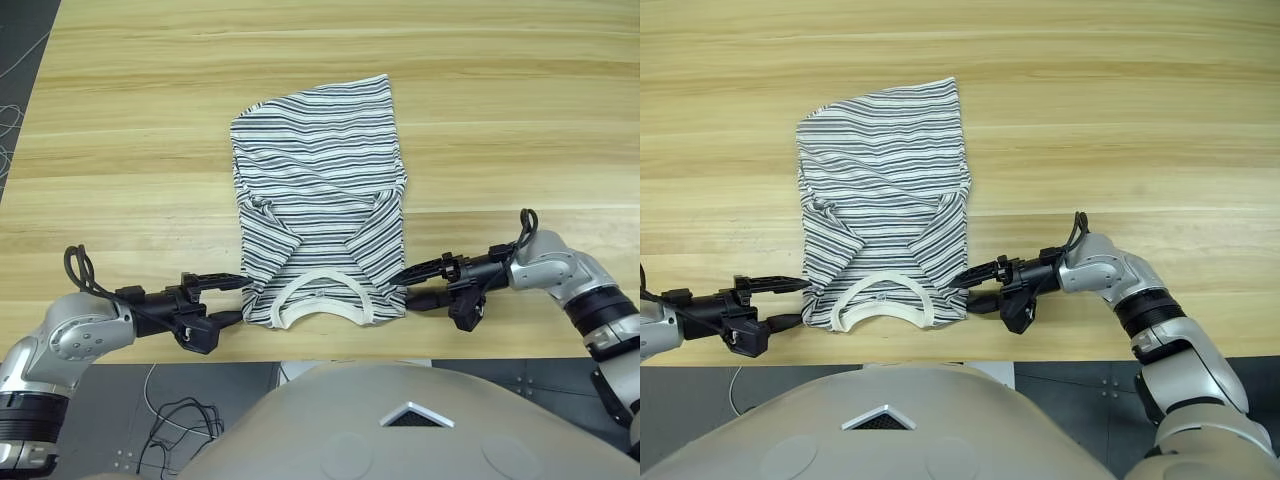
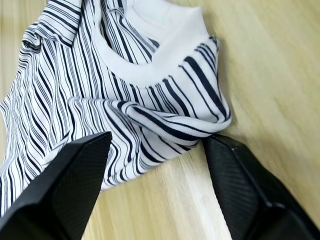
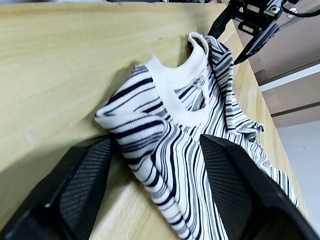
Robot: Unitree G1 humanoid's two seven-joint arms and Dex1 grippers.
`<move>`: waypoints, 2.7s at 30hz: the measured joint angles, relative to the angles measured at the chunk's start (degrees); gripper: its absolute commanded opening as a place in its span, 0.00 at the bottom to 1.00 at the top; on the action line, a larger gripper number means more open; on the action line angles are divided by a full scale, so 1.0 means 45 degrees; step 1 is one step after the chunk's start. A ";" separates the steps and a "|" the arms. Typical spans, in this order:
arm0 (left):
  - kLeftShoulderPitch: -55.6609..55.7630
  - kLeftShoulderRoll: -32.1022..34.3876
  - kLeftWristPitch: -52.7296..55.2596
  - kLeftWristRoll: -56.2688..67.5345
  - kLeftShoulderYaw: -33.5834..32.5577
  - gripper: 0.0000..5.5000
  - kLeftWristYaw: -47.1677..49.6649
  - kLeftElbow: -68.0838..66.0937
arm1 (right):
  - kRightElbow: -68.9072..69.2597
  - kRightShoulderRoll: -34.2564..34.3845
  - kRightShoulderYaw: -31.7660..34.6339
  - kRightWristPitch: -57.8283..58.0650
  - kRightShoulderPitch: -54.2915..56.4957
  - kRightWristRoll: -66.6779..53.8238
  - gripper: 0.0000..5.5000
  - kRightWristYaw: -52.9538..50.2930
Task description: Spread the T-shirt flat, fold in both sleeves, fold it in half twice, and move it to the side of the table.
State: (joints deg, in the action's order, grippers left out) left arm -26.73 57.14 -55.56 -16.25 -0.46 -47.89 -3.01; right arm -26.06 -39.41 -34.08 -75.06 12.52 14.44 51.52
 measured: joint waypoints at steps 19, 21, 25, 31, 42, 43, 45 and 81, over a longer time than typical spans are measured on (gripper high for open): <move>0.0387 0.0403 -0.0052 -0.0200 0.1697 0.20 0.1246 -0.0287 | -0.1027 0.0131 -0.0900 -0.0617 0.0378 0.1710 0.02 -0.1863; 0.0469 0.0421 -0.0025 -0.0200 0.1879 0.16 0.1254 -0.0268 | -0.1039 0.0130 -0.1004 -0.0547 0.0398 0.1748 0.02 -0.1938; 0.0592 0.0462 0.0398 -0.0160 0.2141 0.05 0.1179 0.0032 | -0.0842 0.0092 -0.1491 0.0131 0.0498 0.0949 0.02 -0.1716; 0.0001 0.1770 0.3625 0.4768 0.2116 0.02 -0.0517 0.2711 | 0.2896 -0.0914 -0.2224 0.5591 0.0594 -0.5234 0.02 0.1511; -0.1373 0.5125 1.0870 1.2323 -0.1502 0.02 -0.5704 0.7220 | 0.9011 -0.3520 0.0065 1.7155 0.1392 -1.2213 0.02 0.6123; -0.1599 0.5057 1.0985 1.1916 -0.1587 0.02 -0.5939 0.7249 | 0.9151 -0.3560 0.0384 1.7711 0.1366 -1.2352 0.02 0.6428; -0.1845 0.4801 1.1244 1.1635 -0.1841 0.02 -0.6250 0.7347 | 0.9285 -0.3549 0.0828 1.8266 0.1277 -1.2436 0.02 0.6657; 1.3641 -0.3785 1.0772 0.5980 0.1409 0.02 -0.6613 -1.1796 | -1.0323 0.5889 0.4315 1.2838 0.8935 -0.3410 0.02 0.0961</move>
State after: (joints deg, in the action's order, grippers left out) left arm 34.65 40.10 -7.09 10.66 5.88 -77.65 -56.09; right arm -72.52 -12.91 -14.66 -17.29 52.72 -0.91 55.84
